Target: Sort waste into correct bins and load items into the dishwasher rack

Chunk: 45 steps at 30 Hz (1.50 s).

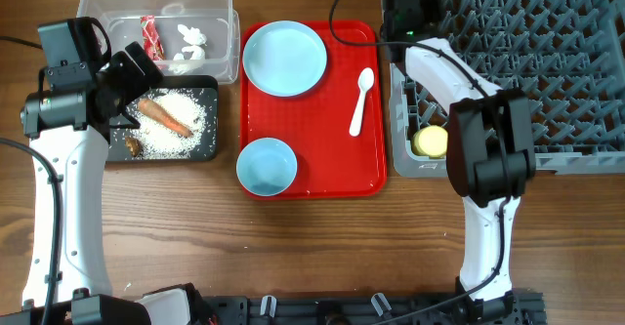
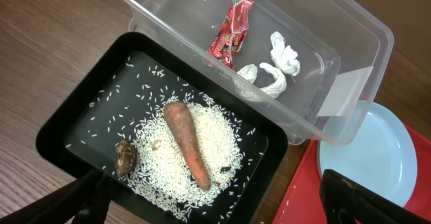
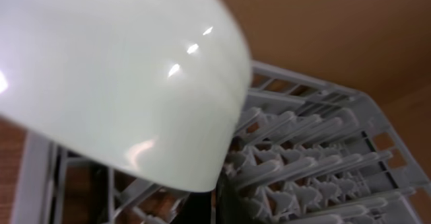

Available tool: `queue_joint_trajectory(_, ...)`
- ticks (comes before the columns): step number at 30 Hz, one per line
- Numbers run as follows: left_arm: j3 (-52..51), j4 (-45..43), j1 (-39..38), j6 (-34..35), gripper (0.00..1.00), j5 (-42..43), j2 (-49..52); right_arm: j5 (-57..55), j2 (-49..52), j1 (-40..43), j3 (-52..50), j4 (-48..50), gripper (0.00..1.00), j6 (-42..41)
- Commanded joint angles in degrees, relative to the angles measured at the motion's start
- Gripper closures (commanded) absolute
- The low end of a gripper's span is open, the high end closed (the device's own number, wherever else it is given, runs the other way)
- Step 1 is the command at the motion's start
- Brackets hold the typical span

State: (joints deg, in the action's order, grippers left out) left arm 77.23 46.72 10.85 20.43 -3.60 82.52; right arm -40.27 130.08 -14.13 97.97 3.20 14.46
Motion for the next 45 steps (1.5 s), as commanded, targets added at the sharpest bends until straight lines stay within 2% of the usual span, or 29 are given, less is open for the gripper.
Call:
queue_joint_trajectory(1,0.37,-0.13,0.31,-0.72,0.0,-0.57,0.11,1.46,-5.01,0.83,-0.04,0.35,0.96,-3.39)
queue_joint_trajectory(6,0.37,-0.13,0.31,-0.7,0.0,-0.57,0.11,4.37,-9.01,2.14,-0.04,0.09,0.96,-4.5)
queue_joint_trajectory(12,0.37,-0.13,0.31,-0.72,0.0,-0.57,0.11,4.37,-9.14,3.67,-0.04,-2.1,0.96,-4.39)
queue_joint_trajectory(14,0.37,-0.13,0.31,-0.72,0.0,-0.57,0.11,5.27,-9.31,3.76,-0.04,-3.17,0.94,-8.04)
queue_joint_trajectory(15,0.37,-0.13,0.31,-0.7,0.0,-0.57,0.11,8.72,-10.01,3.78,-0.04,-5.31,0.78,-11.63)
queue_joint_trajectory(17,0.37,-0.13,0.31,-0.7,0.0,-0.57,0.11,20.26,-14.1,4.52,-0.04,-11.23,0.32,-21.57)
queue_joint_trajectory(19,0.37,-0.13,0.31,-0.72,0.0,-0.57,0.11,28.74,-18.36,5.53,-0.04,-17.18,0.13,-27.3)
queue_joint_trajectory(20,0.37,-0.13,0.31,-0.72,0.0,-0.57,0.11,32.5,-21.57,6.25,-0.04,-22.53,0.0,-27.56)
queue_joint_trajectory(22,0.37,-0.13,0.31,-0.72,0.0,-0.57,0.11,32.63,-25.7,6.78,-0.04,-28.65,0.0,-31.36)
queue_joint_trajectory(24,0.37,-0.13,0.31,-0.7,0.0,-0.57,0.11,33.7,-28.61,6.71,0.31,-29.46,0.0,-31.15)
queue_joint_trajectory(27,0.37,-0.13,0.31,-0.7,0.0,-0.57,0.11,34.38,-28.04,7.65,11.08,-38.01,0.0,-36.83)
queue_joint_trajectory(30,0.37,-0.13,0.31,-0.7,0.0,-0.57,0.11,38.71,-22.01,12.02,18.84,-40.39,0.0,-39.67)
queue_joint_trajectory(32,0.37,-0.13,0.31,-0.72,0.0,-0.57,0.11,43.25,-16.13,14.67,19.06,-39.95,0.0,-42.56)
queue_joint_trajectory(34,0.37,-0.13,0.31,-0.72,0.0,-0.57,0.11,44.22,-9.53,16.41,19.02,-37.4,0.0,-47.93)
queue_joint_trajectory(36,0.37,-0.13,0.31,-0.72,0.0,-0.57,0.11,43.32,-6.21,17.22,18.91,-34.95,0.0,-56.7)
queue_joint_trajectory(37,0.37,-0.11,0.31,-0.7,0.0,-0.57,0.11,43.32,-5.09,17.29,18.8,-32.7,0.0,-58.29)
queue_joint_trajectory(39,0.37,-0.13,0.31,-0.72,0.0,-0.57,0.11,43.32,-3.65,17.27,18.78,-28.02,0.05,-58.18)
queue_joint_trajectory(41,0.37,-0.13,0.31,-0.72,0.0,-0.57,0.11,43.32,-2.4,17.27,18.75,-25.07,0.17,-58.18)
queue_joint_trajectory(45,0.37,-0.11,0.31,-0.72,0.0,-0.57,0.11,44.61,1.07,17.27,18.75,-25.7,0.35,-58.6)
